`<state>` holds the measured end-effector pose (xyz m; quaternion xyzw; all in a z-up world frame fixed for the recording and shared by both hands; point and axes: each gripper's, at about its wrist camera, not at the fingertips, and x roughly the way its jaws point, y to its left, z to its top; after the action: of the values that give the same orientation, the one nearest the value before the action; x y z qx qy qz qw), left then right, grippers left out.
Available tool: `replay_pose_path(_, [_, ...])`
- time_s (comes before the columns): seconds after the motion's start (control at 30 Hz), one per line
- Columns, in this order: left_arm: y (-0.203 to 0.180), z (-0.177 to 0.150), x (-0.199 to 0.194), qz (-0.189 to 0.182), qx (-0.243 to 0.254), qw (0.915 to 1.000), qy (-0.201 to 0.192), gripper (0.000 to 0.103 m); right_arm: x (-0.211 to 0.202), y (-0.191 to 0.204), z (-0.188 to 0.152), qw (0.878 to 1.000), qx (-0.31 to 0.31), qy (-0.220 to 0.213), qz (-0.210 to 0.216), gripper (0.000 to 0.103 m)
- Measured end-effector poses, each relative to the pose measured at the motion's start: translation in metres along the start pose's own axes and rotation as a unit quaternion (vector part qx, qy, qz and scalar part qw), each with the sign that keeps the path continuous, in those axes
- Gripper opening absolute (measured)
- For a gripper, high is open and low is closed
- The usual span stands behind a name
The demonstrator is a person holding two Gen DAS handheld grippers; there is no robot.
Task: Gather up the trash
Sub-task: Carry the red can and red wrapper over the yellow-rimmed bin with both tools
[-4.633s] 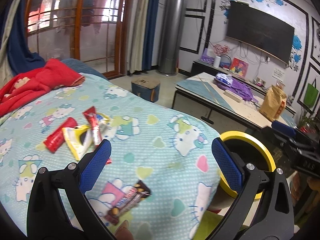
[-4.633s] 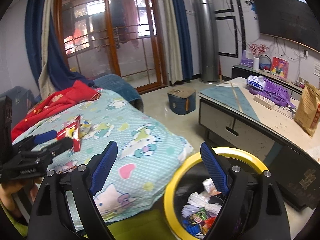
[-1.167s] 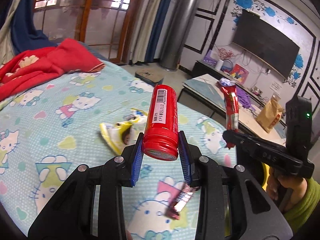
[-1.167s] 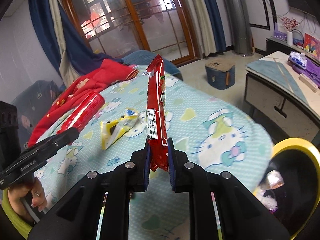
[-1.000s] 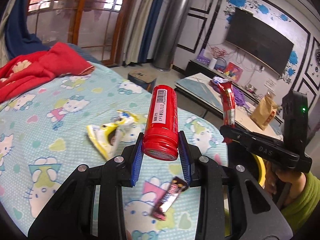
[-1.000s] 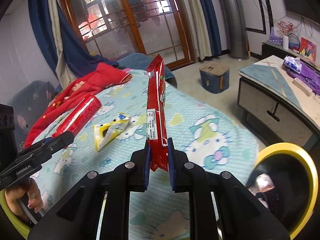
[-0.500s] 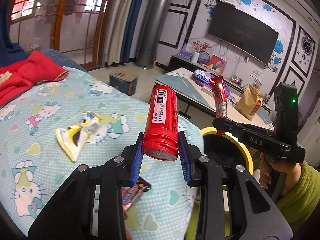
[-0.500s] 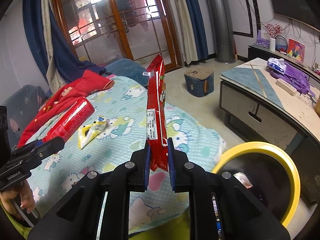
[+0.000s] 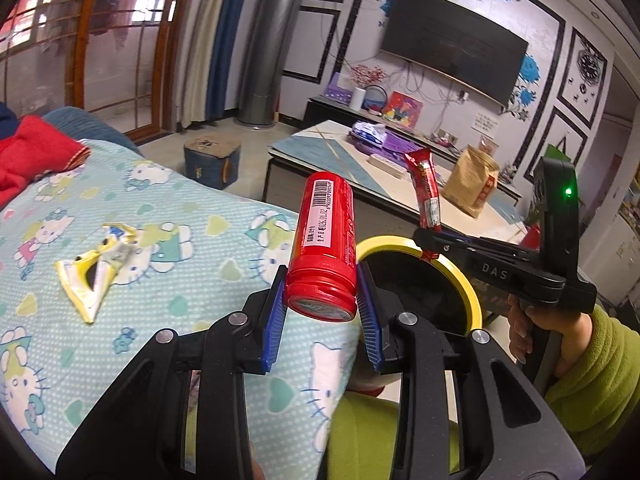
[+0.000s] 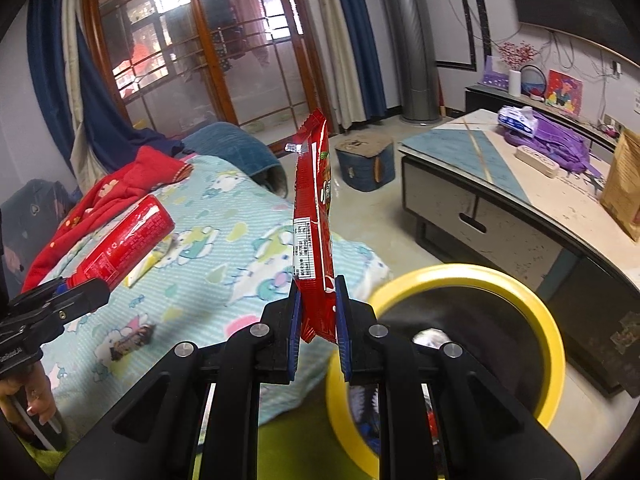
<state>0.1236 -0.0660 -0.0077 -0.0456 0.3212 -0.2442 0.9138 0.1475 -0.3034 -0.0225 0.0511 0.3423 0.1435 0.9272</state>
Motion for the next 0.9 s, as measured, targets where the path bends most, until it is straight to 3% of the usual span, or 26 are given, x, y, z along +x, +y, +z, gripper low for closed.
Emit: replay_pose_path(0.9, [-0.073,-0.007,0.072,-0.042,0.071,0.9955,0.047,0.026,-0.004,-0.085,-0.048,0.994,0.081,0.042,-0.051,0.015])
